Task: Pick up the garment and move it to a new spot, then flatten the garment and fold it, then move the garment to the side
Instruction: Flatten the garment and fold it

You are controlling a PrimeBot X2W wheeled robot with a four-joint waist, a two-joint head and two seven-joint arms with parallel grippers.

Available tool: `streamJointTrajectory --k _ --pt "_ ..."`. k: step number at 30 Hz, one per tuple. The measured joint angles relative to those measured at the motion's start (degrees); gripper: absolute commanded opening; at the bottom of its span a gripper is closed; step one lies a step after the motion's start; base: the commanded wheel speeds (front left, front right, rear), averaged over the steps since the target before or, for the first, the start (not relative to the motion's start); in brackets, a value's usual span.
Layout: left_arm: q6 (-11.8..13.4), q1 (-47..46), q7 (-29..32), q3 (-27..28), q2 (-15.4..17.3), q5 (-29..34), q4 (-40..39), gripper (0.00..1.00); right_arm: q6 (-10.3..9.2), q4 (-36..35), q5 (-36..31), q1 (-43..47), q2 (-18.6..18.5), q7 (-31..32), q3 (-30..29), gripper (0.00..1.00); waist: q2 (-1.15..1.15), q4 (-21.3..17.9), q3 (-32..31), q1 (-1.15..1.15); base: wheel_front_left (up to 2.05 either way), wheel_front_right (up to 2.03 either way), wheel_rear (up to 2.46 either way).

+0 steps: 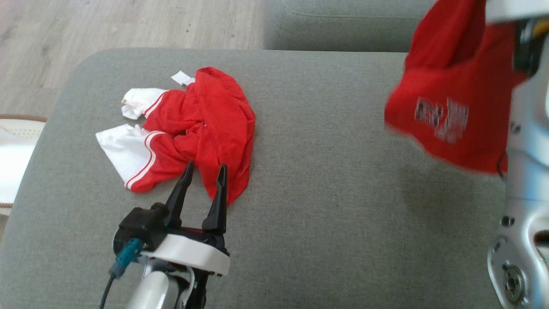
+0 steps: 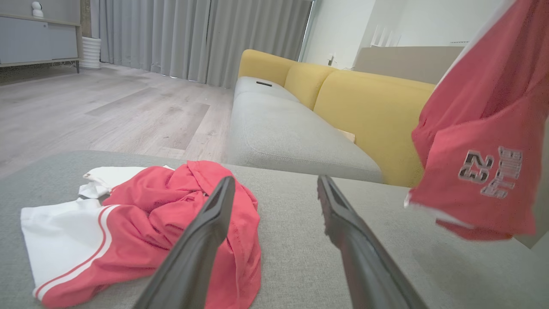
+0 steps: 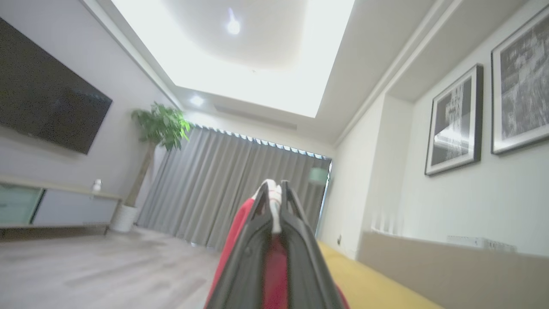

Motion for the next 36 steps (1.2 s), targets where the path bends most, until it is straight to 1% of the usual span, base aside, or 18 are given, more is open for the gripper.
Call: streamJointTrajectory --k 3,6,9,12,14,16,18,21,25,27,30,32,34,35,36 --pt "0.31 0.51 0.0 0.09 0.02 -0.23 -0.08 1.0 0.0 -5.92 3.67 -1.4 0.03 -0.13 4.67 0.0 0.0 0.25 -0.04 0.0 0.0 0.0 0.0" --pt "0.81 0.8 0.0 0.45 0.02 -0.65 -0.47 1.0 0.0 -8.42 8.21 2.04 -0.47 -0.23 10.99 0.0 0.0 -0.07 -0.22 0.0 0.0 0.0 0.0" --pt "0.86 2.15 0.0 0.69 0.03 -0.81 -0.6 1.0 0.0 -6.24 11.69 11.77 -1.98 -0.23 19.28 0.0 0.0 -0.98 -0.53 0.0 0.0 0.0 0.0" --pt "0.82 3.24 0.0 0.7 0.05 -0.81 -0.57 1.0 0.0 -2.52 15.53 24.01 -4.33 -0.01 25.71 0.0 0.0 -2.23 -0.83 0.0 0.0 0.0 0.0" --pt "0.8 3.42 0.0 0.76 0.04 -0.81 -0.57 1.0 0.0 -1.31 18.23 30.43 -6.05 1.05 29.44 0.0 0.0 -3.27 -0.96 0.0 0.0 0.0 0.0" --pt "0.78 3.41 0.0 0.85 0.04 -0.8 -0.57 1.0 0.0 -0.81 20.37 34.81 -8.0 3.05 34.0 0.0 0.0 -4.43 -1.06 0.0 0.0 0.0 0.0" --pt "0.74 3.4 0.0 1.03 0.04 -0.79 -0.55 1.0 0.0 -0.76 22.47 37.46 -9.7 4.82 36.66 0.0 0.0 -5.58 -1.17 0.0 0.0 0.0 0.0" --pt "0.69 3.39 0.0 1.3 0.04 -0.6 -0.55 1.0 0.0 -1.01 24.4 39.93 -13.76 8.73 39.71 0.0 0.0 -7.29 -1.31 0.0 0.0 0.0 0.0" --pt "0.44 3.38 0.0 1.32 0.04 -0.55 -0.51 1.0 0.0 -2.01 26.37 42.92 -17.83 13.17 38.9 0.0 0.0 -9.3 -1.41 0.0 0.0 0.0 0.0" --pt "0.27 3.38 0.0 1.23 0.04 -0.55 -0.47 1.0 0.0 -2.59 26.18 44.51 -19.23 15.52 36.9 0.0 0.0 -10.12 -1.4 0.0 0.0 0.0 0.0" --pt "0.26 3.37 0.0 0.71 0.04 -0.55 -0.46 1.0 0.01 -3.37 23.54 46.4 -20.64 19.06 31.65 0.0 0.0 -10.96 -1.17 0.0 0.0 0.0 0.0" --pt "0.26 3.35 0.0 0.46 0.04 -0.55 -0.46 1.0 0.02 -3.91 20.79 47.38 -20.84 21.24 26.68 0.0 0.0 -11.22 -0.91 0.0 0.0 0.0 0.0" --pt "0.27 3.24 0.0 0.43 0.04 -0.55 -0.46 1.0 0.02 -5.1 17.57 48.18 -19.94 21.68 20.0 0.0 0.0 -11.36 -0.64 0.0 0.0 0.0 0.0" --pt "0.27 3.13 0.0 0.4 0.04 -0.55 -0.46 1.0 0.02 -6.02 15.11 48.37 -19.17 21.56 16.73 0.07 0.0 -11.35 -0.48 0.0 0.0 0.0 0.0" --pt "0.27 2.92 0.0 0.27 0.04 -0.55 -0.44 1.0 0.02 -7.06 12.52 48.41 -18.22 21.11 13.72 1.0 0.0 -11.25 -0.32 0.0 0.0 0.0 0.0"
